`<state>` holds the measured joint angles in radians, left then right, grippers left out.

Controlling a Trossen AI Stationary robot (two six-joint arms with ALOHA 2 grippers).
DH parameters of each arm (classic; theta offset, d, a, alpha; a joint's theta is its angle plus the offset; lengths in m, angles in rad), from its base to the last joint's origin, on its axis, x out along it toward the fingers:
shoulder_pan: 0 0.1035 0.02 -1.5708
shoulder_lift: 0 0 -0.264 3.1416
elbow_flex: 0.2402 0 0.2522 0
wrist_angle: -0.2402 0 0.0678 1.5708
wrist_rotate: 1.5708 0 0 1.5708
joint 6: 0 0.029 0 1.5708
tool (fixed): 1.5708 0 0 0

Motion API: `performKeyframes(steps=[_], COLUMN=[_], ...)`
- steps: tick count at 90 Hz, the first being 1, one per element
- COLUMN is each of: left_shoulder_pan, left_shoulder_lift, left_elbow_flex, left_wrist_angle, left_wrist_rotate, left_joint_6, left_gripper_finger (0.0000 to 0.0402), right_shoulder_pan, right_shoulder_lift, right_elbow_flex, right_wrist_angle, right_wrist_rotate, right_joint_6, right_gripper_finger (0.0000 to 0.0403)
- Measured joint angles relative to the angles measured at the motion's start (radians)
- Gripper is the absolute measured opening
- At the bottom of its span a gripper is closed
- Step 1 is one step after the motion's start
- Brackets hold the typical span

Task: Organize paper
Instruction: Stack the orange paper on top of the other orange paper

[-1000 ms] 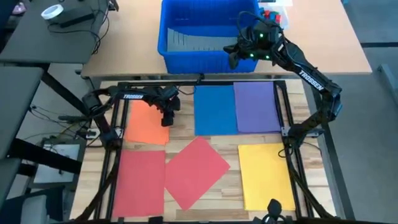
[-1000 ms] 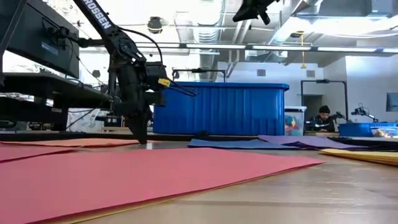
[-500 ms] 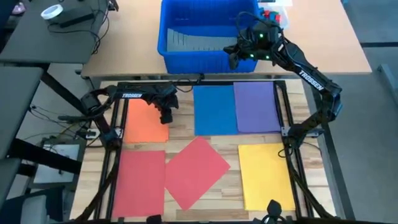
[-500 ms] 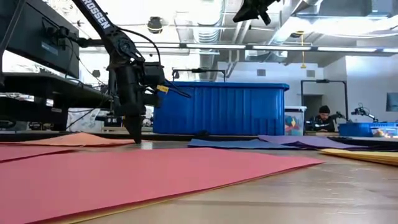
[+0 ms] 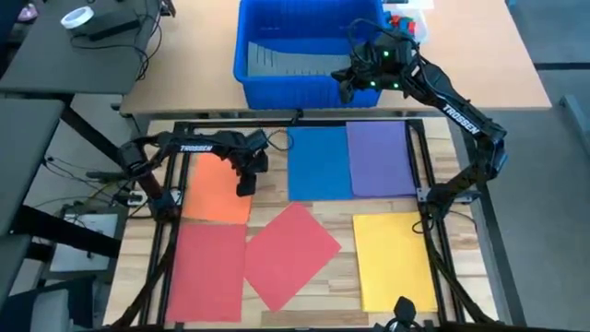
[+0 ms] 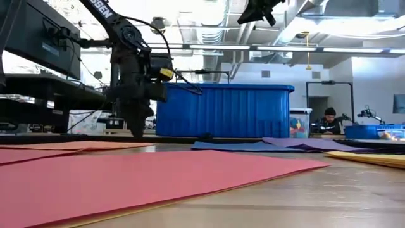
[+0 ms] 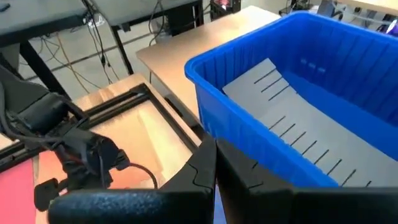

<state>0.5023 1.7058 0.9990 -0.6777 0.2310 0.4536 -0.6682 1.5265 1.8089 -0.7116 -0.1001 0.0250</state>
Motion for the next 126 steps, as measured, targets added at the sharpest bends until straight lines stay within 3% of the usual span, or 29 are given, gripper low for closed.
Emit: performKeyframes(steps=[20,38,61,81,106,126], left_shoulder_pan=[0.009,0.009,0.053,0.052,0.087,0.174], left_shoulder_lift=[-0.001,-0.048,-0.071,-0.071,-0.076,-0.074], left_elbow_flex=[-0.025,0.042,0.020,-0.106,-0.162,-0.150], left_wrist_angle=[-0.018,-0.127,-0.209,-0.186,-0.125,-0.101], left_wrist_rotate=[-0.059,-0.057,-0.057,-0.124,-0.151,-0.218], left_joint_6=[0.000,-0.026,-0.587,-0.761,-0.812,-0.750], left_gripper_finger=[0.0042,0.0042,0.0042,0.0042,0.0042,0.0042], right_shoulder_pan=[0.000,0.000,0.000,0.000,-0.002,-0.009], right_shoulder_lift=[0.000,0.000,0.000,0.000,0.000,0.000], right_elbow_flex=[0.000,0.000,0.000,-0.001,-0.001,-0.002], right_wrist_angle=[-0.025,-0.024,-0.077,-0.115,-0.114,-0.115], right_wrist_rotate=[0.000,0.000,0.000,0.000,0.000,0.000], right_joint_6=[-0.003,-0.009,-0.030,-0.061,-0.112,-0.116], right_gripper_finger=[0.0000,0.0000,0.0000,0.0000,0.0000,0.0000])
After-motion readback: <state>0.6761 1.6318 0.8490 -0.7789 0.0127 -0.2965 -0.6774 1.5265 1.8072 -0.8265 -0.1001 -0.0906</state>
